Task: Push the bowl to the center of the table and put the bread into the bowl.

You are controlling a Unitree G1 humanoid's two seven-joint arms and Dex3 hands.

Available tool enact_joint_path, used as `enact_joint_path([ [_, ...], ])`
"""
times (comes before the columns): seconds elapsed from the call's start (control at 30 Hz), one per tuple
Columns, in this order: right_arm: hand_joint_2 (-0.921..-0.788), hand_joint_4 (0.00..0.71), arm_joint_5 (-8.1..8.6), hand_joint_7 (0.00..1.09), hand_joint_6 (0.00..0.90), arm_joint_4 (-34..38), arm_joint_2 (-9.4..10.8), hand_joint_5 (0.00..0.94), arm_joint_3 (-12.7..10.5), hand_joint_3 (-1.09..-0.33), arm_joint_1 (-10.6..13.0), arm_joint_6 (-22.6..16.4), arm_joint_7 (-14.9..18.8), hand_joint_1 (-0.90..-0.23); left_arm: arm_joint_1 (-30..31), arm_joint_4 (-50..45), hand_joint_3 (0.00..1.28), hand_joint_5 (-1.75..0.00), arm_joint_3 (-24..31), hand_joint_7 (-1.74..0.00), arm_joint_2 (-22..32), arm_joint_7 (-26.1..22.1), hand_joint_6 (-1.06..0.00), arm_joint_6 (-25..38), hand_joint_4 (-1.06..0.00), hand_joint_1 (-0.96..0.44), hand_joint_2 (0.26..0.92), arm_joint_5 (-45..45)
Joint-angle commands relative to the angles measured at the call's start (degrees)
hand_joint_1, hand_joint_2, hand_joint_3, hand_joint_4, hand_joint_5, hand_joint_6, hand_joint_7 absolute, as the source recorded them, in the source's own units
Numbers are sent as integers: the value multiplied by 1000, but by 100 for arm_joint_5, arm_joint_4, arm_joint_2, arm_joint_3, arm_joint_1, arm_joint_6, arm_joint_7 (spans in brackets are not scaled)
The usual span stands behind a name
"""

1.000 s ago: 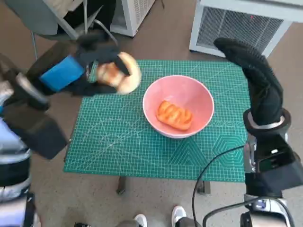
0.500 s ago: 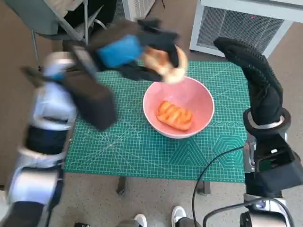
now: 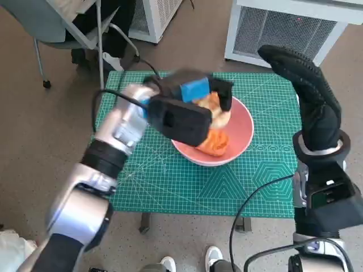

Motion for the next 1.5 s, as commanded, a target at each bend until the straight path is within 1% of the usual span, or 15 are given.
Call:
enact_joint_path([
  [0.03, -921, 291, -121, 647, 4, -63, -71, 0, -21, -762, 157, 92, -49, -568, -158, 326, 98, -71, -140, -331, -147, 13, -306, 180, -282, -153, 884, 169],
  [0.17, -921, 290, -115, 647, 3, -158, -87, 0, -33, -765, 194, 139, -65, -554, -135, 454, 83, -18, -244, -253, -151, -184, -237, 278, -148, -213, 893, 238],
  [0.23, -921, 291, -112, 647, 3, -210, -95, 0, -36, -768, 220, 158, -70, -547, -139, 473, 77, -7, -269, -209, -130, -283, -170, 317, -60, -266, 905, 252],
  [0.3, -921, 291, -107, 648, 2, -245, -100, 1, -37, -768, 235, 177, -73, -543, -155, 473, 73, -3, -239, -188, -108, -374, -138, 357, -30, -290, 910, 225],
  [0.47, -921, 289, -73, 648, 1, -284, -118, 0, -37, -766, 238, 209, -66, -530, -151, 319, 63, 0, 18, -160, 26, -510, -93, 319, -4, -325, 917, -9],
  [0.53, -921, 286, -66, 649, 1, -290, -120, 0, -38, -764, 228, 224, -67, -528, -32, 186, 60, 1, 248, -156, 104, -394, -87, 144, -2, -337, 919, -223],
  [0.7, -921, 279, -13, 647, -1, -268, -126, 0, -39, -759, 167, 265, -54, -532, 409, -92, 62, 1, 1037, -161, 200, 42, -103, -578, 1, -355, 921, -1013],
  [0.83, -921, 271, 66, 641, -1, -289, -126, 0, -39, -759, 93, 369, -41, -537, 799, -379, 104, -22, 1694, -183, 171, 216, -166, -1163, -55, -373, 921, -1788],
  [1.03, -921, 271, 204, 640, -1, -501, -66, 1, -12, -763, 56, 588, -27, -557, 1438, -1071, 173, -58, 2452, -210, -102, 408, -275, -1692, -233, -388, 921, -2842],
  [1.13, -921, 271, 237, 639, -1, -572, -29, 1, -9, -763, 31, 692, -45, -563, 1734, -1496, 190, -73, 2669, -225, -277, 453, -315, -1747, -293, -366, 921, -3264],
  [1.23, -921, 270, 256, 638, -1, -647, 16, 1, -23, -763, -1, 832, -101, -570, 2148, -2265, 205, -80, 2788, -239, -475, 526, -336, -1634, -331, -318, 921, -3669],
  [1.3, -921, 270, 263, 638, -1, -705, 48, 0, -26, -763, -12, 922, -138, -572, 2367, -2660, 215, -60, 2818, -343, -543, 588, -299, -1553, -357, -289, 921, -3811],
  [1.33, -921, 270, 260, 637, -1, -726, 61, 0, -27, -763, -15, 956, -155, -573, 2452, -2811, 223, -48, 2827, -433, -566, 620, -259, -1515, -371, -266, 921, -3850],
  [1.47, -921, 270, 162, 634, -1, -821, 161, 0, -31, -765, -53, 1118, -291, -570, 2797, -3380, 244, -28, 2870, -630, -635, 674, -173, -1337, -392, -212, 921, -4068],
  [1.5, -921, 270, 136, 634, -1, -850, 186, 0, -29, -765, -58, 1154, -325, -569, 2859, -3459, 246, -27, 2883, -649, -652, 689, -164, -1330, -393, -207, 921, -4088],
])
